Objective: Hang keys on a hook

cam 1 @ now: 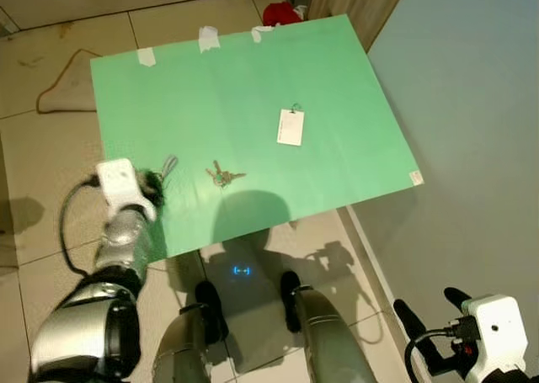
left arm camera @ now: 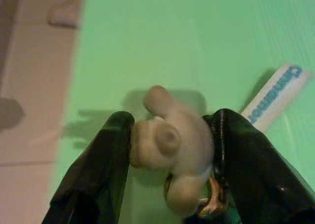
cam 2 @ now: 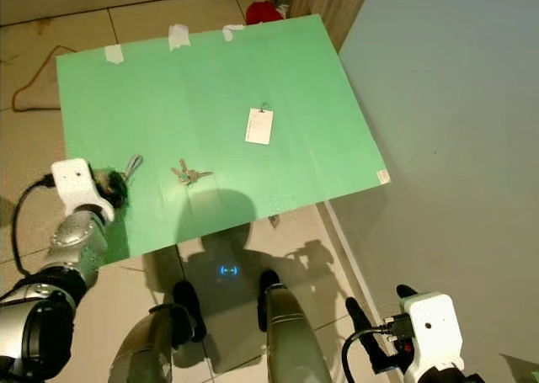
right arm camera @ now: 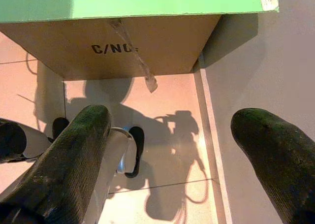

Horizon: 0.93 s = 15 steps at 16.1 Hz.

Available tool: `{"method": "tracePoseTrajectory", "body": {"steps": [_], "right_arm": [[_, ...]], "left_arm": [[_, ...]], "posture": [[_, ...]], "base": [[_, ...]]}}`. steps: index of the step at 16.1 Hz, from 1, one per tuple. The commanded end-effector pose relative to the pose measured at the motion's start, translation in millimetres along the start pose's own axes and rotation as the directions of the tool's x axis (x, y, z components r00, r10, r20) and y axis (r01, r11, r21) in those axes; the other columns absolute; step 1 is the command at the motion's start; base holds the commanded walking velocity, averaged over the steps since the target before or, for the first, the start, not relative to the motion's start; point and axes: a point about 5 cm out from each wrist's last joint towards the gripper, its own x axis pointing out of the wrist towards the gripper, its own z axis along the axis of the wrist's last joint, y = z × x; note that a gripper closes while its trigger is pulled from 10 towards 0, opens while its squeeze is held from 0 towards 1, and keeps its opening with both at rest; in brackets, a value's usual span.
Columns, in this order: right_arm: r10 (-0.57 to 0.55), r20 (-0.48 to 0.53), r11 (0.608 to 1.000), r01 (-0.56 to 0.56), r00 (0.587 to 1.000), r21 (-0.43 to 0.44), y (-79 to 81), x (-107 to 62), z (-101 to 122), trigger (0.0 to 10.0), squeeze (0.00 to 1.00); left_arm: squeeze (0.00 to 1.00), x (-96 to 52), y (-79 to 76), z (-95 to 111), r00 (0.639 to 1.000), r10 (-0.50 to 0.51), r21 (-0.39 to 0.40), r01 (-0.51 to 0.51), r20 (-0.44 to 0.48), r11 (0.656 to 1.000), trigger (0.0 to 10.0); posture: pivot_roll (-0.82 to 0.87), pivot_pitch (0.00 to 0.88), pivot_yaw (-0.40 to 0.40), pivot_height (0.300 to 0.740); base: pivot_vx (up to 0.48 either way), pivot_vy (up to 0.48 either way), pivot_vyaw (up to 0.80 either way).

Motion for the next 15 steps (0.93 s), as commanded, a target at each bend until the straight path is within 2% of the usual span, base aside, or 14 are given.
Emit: {"method": "tracePoseTrajectory", "body": {"steps": [1, 3, 4, 5, 8, 10, 11, 12, 15], "right_arm": [[-0.013, -0.031, 1.0, 0.013, 0.999, -0.006, -1.8, -4.2, -4, 10.0, 0.0], [-0.004, -0.026, 1.0, 0.004, 1.0, -0.007, -0.4, -1.1, -3, 10.0, 0.0], [0.001, -0.024, 1.0, -0.001, 1.0, -0.008, 0.0, 0.3, -2, 10.0, 0.0], [0.002, -0.024, 1.0, -0.002, 1.0, -0.009, -0.2, 0.9, -2, 10.0, 0.0], [0.004, -0.019, 1.0, -0.004, 1.0, -0.01, 0.3, 3.1, -2, 10.0, 0.0], [0.007, -0.009, 1.0, -0.008, 1.0, -0.004, 2.6, 7.4, -1, 10.0, 0.0], [0.007, -0.009, 1.0, -0.008, 1.0, -0.004, 2.6, 7.4, -1, 10.0, 0.0], [0.014, -0.002, 1.0, -0.014, 1.0, 0.004, 5.2, 11.2, 0, 10.0, 0.0], [0.02, 0.001, 1.0, -0.02, 1.0, 0.008, 6.7, 15.0, 0, 10.0, 0.0]], "left_arm": [[0.0, -7.9, -1.1, -25, 0.995, -0.013, 0.004, 0.014, -0.1, 1.0, 10.0], [0.0, -10.4, -7.7, -31, 0.993, -0.025, 0.021, 0.027, -0.118, 0.999, 10.0], [0.0, -12.3, -8.9, -36, 0.991, -0.018, 0.025, 0.022, -0.136, 0.999, 2.2], [0.0, -12.8, -8.0, -37, 0.99, -0.011, 0.024, 0.015, -0.141, 1.0, 0.0], [0.0, -12.5, -2.4, -38, 0.987, 0.008, 0.008, -0.006, -0.16, 1.0, 0.0], [0.0, -12.9, -6.0, -40, 0.983, -0.026, 0.098, 0.045, -0.183, 0.994, 0.0], [0.0, -12.9, -6.0, -40, 0.983, -0.026, 0.098, 0.045, -0.183, 0.994, 0.0], [0.0, -11.7, -10.7, -37, 0.984, -0.056, 0.022, 0.061, -0.172, 0.998, 0.0], [0.0, -11.4, -11.3, -36, 0.985, -0.061, -0.006, 0.061, -0.164, 0.998, 0.0]], "posture": [[-0.55, 0.444, -0.085, 0.74], [-0.54, 0.441, -0.089, 0.74], [-0.54, 0.441, -0.091, 0.74], [-0.54, 0.438, -0.092, 0.74], [-0.53, 0.43, -0.086, 0.74], [-0.52, 0.426, -0.078, 0.74], [-0.52, 0.426, -0.078, 0.74], [-0.51, 0.427, -0.074, 0.74], [-0.5, 0.421, -0.073, 0.74]], "base": [[0.0, 0.0, 0.0], [0.0, 0.0, 0.0], [0.0, 0.0, 0.0], [0.0, 0.0, 0.0], [0.0, 0.0, 0.0], [0.0, 0.0, 0.0], [0.0, 0.0, 0.0], [0.0, 0.0, 0.0], [0.0, 0.0, 0.0]]}}
